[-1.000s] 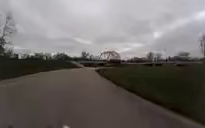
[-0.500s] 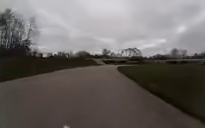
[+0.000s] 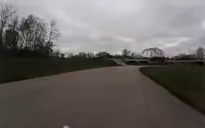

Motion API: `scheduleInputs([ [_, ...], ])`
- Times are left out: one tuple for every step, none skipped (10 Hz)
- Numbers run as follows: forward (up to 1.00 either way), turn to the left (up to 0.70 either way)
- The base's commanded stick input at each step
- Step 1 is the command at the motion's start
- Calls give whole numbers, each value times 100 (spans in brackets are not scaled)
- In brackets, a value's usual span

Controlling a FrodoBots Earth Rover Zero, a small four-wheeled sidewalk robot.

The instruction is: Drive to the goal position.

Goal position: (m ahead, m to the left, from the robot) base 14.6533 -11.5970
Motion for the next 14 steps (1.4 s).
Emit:
scheduleInputs([
  [100,0],
  [100,0],
  [100,0],
  [100,0],
  [100,0],
  [100,1],
  [100,1],
  [100,0],
  [100,0],
  [100,0],
  [100,0],
  [100,0],
  [100,0],
  [100,0],
])
